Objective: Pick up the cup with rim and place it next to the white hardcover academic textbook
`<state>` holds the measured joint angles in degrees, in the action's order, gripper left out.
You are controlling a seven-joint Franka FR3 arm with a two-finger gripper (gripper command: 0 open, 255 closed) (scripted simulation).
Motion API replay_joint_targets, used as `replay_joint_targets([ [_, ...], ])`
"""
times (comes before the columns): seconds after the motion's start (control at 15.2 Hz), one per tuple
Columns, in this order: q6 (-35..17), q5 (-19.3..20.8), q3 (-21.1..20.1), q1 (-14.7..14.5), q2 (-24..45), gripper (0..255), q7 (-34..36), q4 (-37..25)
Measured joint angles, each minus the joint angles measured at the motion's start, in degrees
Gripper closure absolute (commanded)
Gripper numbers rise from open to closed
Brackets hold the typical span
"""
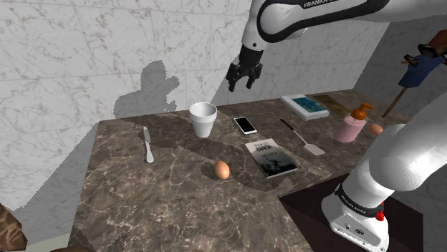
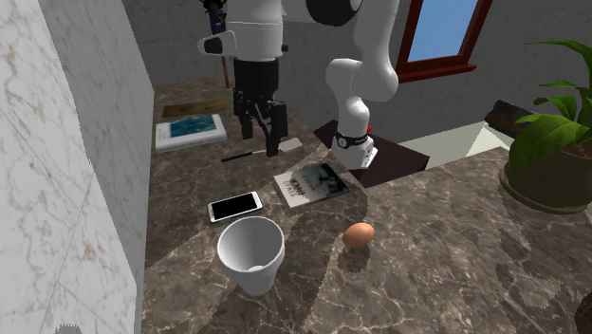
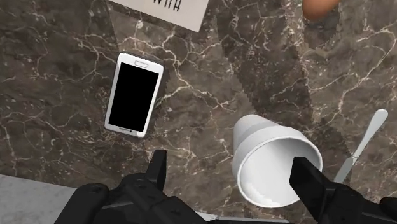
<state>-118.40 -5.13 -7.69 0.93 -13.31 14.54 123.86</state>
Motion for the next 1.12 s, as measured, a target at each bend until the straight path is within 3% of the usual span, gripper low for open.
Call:
replay_joint_targets([
  [0.66,-4.87,3.99,-1.97,-1.09,22.02,0,6.28,-13.31],
  [1.12,-9.26,4.83,-1.89,-1.46,26.63,0,7.00,-13.14],
])
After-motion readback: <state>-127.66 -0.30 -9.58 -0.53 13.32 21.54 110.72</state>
